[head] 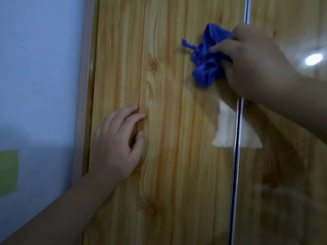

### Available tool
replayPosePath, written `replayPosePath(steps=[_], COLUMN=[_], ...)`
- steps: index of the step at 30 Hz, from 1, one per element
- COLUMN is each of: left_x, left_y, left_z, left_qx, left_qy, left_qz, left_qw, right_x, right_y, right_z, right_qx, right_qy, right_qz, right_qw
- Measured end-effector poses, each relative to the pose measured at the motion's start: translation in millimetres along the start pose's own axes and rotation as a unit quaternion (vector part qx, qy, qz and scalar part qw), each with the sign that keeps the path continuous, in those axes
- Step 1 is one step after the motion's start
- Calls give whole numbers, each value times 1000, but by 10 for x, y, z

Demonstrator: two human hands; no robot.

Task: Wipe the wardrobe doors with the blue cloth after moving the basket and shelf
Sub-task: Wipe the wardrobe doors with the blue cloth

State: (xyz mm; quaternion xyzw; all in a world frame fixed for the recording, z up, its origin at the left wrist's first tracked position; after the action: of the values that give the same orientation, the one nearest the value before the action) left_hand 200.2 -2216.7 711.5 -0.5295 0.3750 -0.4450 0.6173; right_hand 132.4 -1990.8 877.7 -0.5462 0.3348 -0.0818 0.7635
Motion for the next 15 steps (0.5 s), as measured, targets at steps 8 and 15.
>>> replayPosePath(steps=[8,15], left_x=[23,1], left_y=[-5,7], left_z=[-8,-20], left_qx=[-18,5], left_qy=[-7,-11], left_qz=[-11,4], left_qw=[1000,1000], right_x=[287,1397], right_y=[621,2158], right_z=[-250,-830], right_qx=[23,203], right_qy=[-29,-102], right_qz=[-15,91], right_qw=[999,970])
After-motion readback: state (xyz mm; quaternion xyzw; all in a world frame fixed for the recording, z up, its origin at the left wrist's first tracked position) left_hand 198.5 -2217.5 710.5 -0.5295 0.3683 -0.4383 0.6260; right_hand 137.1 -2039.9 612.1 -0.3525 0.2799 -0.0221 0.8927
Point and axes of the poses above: each hand's wrist, its own y-axis away from the middle knuckle, its own z-axis out of the back of the hand, x = y × z, the point moved 10 cm from there along -y, towards the middle knuckle, and after that the axes turned 15 degrees about -y, right-handed, at the moved point
